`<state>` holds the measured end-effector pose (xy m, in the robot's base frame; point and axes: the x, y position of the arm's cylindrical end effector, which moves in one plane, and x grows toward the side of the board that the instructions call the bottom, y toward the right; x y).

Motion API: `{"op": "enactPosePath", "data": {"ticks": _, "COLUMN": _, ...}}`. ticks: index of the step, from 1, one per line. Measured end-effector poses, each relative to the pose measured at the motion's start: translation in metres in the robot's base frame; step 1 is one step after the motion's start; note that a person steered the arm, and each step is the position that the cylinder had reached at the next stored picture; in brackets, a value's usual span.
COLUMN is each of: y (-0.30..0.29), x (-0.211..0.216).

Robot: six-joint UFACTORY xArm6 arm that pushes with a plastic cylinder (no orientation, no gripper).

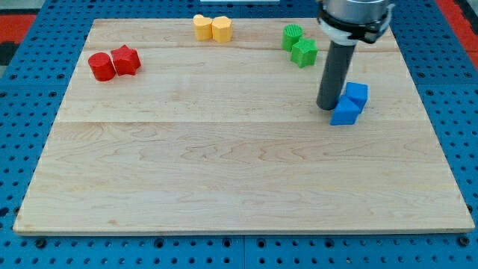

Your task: Place red star in the center

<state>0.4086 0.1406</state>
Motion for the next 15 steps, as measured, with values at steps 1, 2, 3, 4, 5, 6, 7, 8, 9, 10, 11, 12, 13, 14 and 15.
{"op": "enactPosePath", "data": {"ticks": 1, "y": -0.042, "x": -0.014}}
{"op": "enactPosePath", "data": {"ticks": 2, "y": -0.072, "x": -0.024}}
{"op": "enactPosePath", "data": {"ticks": 3, "y": -0.079, "x": -0.026}}
{"op": "enactPosePath", "data": {"ticks": 4, "y": -0.078, "x": -0.026}}
{"op": "enactPosePath", "data": {"ticks": 5, "y": -0.114, "x": -0.061}}
{"op": "enactPosePath", "data": {"ticks": 6, "y": -0.133, "x": -0.102}}
{"op": "enactPosePath", "data": {"ticks": 7, "y": -0.191, "x": -0.128}}
{"op": "enactPosePath", "data": {"ticks": 8, "y": -0.196, "x": -0.152}}
{"op": "enactPosePath", "data": {"ticks": 9, "y": -0.243, "x": -0.174}}
{"op": "enactPosePath", "data": {"ticks": 10, "y": -0.293, "x": -0.186}}
{"op": "enactPosePath", "data": {"ticks": 11, "y": -0.34, "x": -0.182}}
{"op": "enactPosePath", "data": {"ticks": 12, "y": -0.365, "x": -0.151}}
{"op": "enactPosePath", "data": {"ticks": 13, "y": -0.369, "x": -0.112}}
{"op": "enactPosePath", "data": {"ticks": 14, "y": -0.353, "x": -0.089}}
{"op": "enactPosePath", "data": {"ticks": 15, "y": -0.353, "x": -0.089}}
